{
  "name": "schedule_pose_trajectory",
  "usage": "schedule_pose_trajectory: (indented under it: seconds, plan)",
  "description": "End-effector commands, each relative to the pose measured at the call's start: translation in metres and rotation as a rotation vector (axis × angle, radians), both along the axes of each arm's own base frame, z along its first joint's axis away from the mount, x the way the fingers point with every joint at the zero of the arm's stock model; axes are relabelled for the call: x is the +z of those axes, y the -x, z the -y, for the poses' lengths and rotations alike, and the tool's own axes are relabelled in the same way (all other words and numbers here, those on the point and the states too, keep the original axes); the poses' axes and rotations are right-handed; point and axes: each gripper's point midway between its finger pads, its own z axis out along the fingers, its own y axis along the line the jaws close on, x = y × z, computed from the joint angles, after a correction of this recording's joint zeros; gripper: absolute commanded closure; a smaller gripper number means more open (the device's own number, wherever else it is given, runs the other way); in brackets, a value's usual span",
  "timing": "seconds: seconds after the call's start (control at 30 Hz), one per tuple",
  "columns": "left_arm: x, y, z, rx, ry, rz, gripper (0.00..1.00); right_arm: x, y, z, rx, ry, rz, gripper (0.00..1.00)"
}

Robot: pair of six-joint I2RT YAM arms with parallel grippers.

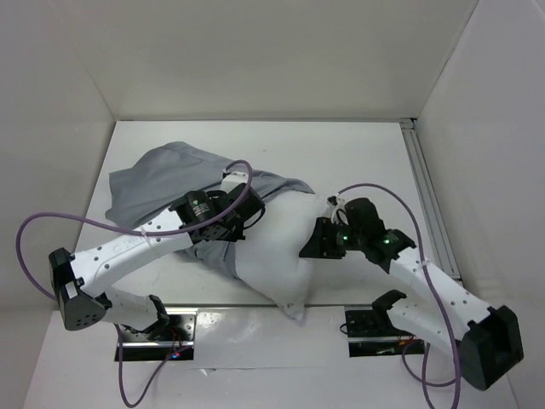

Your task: Put the pillow into the pillowcase

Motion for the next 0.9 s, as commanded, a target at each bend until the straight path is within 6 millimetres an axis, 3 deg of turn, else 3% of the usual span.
schedule_pose_trajectory:
  seconds: [0.0, 0.03, 0.07, 0.1, 0.13, 0.17, 0.2, 0.23, 0.3, 0.33, 0.37, 0.4, 0.43, 0.47, 0.5, 0.53, 0.57, 0.7, 0.77, 0.83, 0.87]
  plan:
    - [0.035, -0.007, 0.043, -0.138, 0.146, 0.043, 1.00, 0.024, -0.047, -0.035, -0.064, -0.056, 0.134, 0.54]
    - [0.056, -0.002, 0.068, -0.258, 0.218, 0.055, 1.00, 0.051, -0.068, -0.044, -0.081, -0.106, 0.199, 0.68]
    - [0.069, -0.002, 0.086, -0.326, 0.268, 0.078, 1.00, 0.048, -0.085, -0.047, -0.103, -0.089, 0.187, 0.93]
    - [0.075, -0.007, 0.106, -0.384, 0.297, 0.091, 1.00, 0.059, -0.101, -0.047, -0.127, -0.103, 0.212, 1.00]
    - [0.114, -0.013, 0.132, -0.469, 0.388, 0.167, 1.00, 0.088, -0.129, -0.045, -0.164, -0.164, 0.245, 1.00]
    - [0.130, -0.018, 0.145, -0.509, 0.408, 0.191, 1.00, 0.111, -0.145, -0.039, -0.206, -0.204, 0.291, 1.00]
    - [0.201, -0.025, 0.159, -0.556, 0.521, 0.312, 1.00, 0.135, -0.156, -0.041, -0.197, -0.277, 0.332, 1.00]
    - [0.196, -0.028, 0.192, -0.642, 0.541, 0.262, 1.00, 0.165, -0.167, -0.036, -0.223, -0.332, 0.382, 1.00]
    - [0.237, -0.029, 0.222, -0.761, 0.633, 0.305, 1.00, 0.187, -0.178, -0.035, -0.287, -0.384, 0.389, 1.00]
    - [0.292, -0.019, 0.226, -0.826, 0.744, 0.405, 1.00, 0.193, -0.179, -0.037, -0.303, -0.401, 0.400, 1.00]
    - [0.274, -0.012, 0.251, -0.911, 0.783, 0.317, 1.00, 0.191, -0.174, -0.049, -0.293, -0.407, 0.394, 1.00]
    - [0.283, -0.012, 0.256, -0.914, 0.853, 0.305, 1.00, 0.184, -0.174, -0.051, -0.318, -0.400, 0.387, 1.00]
    - [0.250, -0.016, 0.264, -0.908, 0.844, 0.208, 1.00, 0.176, -0.181, -0.052, -0.364, -0.391, 0.392, 1.00]
    - [0.243, -0.007, 0.266, -0.941, 0.874, 0.167, 1.00, 0.148, -0.177, -0.054, -0.365, -0.374, 0.342, 1.00]
    - [0.259, -0.003, 0.259, -0.942, 0.905, 0.217, 1.00, 0.140, -0.175, -0.055, -0.385, -0.404, 0.304, 1.00]
    - [0.247, -0.005, 0.256, -0.917, 0.883, 0.201, 1.00, 0.129, -0.173, -0.057, -0.381, -0.419, 0.283, 1.00]
    - [0.230, -0.020, 0.251, -0.865, 0.832, 0.195, 1.00, 0.110, -0.165, -0.060, -0.376, -0.422, 0.255, 1.00]
    - [0.216, -0.054, 0.222, -0.762, 0.784, 0.168, 1.00, 0.081, -0.144, -0.058, -0.419, -0.429, 0.178, 1.00]
    - [0.207, -0.069, 0.213, -0.735, 0.790, 0.142, 1.00, 0.087, -0.137, -0.048, -0.456, -0.453, 0.193, 1.00]
    - [0.203, -0.081, 0.215, -0.714, 0.809, 0.123, 1.00, 0.080, -0.128, -0.039, -0.495, -0.466, 0.173, 1.00]
    - [0.201, -0.086, 0.215, -0.713, 0.812, 0.119, 1.00, 0.092, -0.124, -0.032, -0.516, -0.495, 0.201, 1.00]
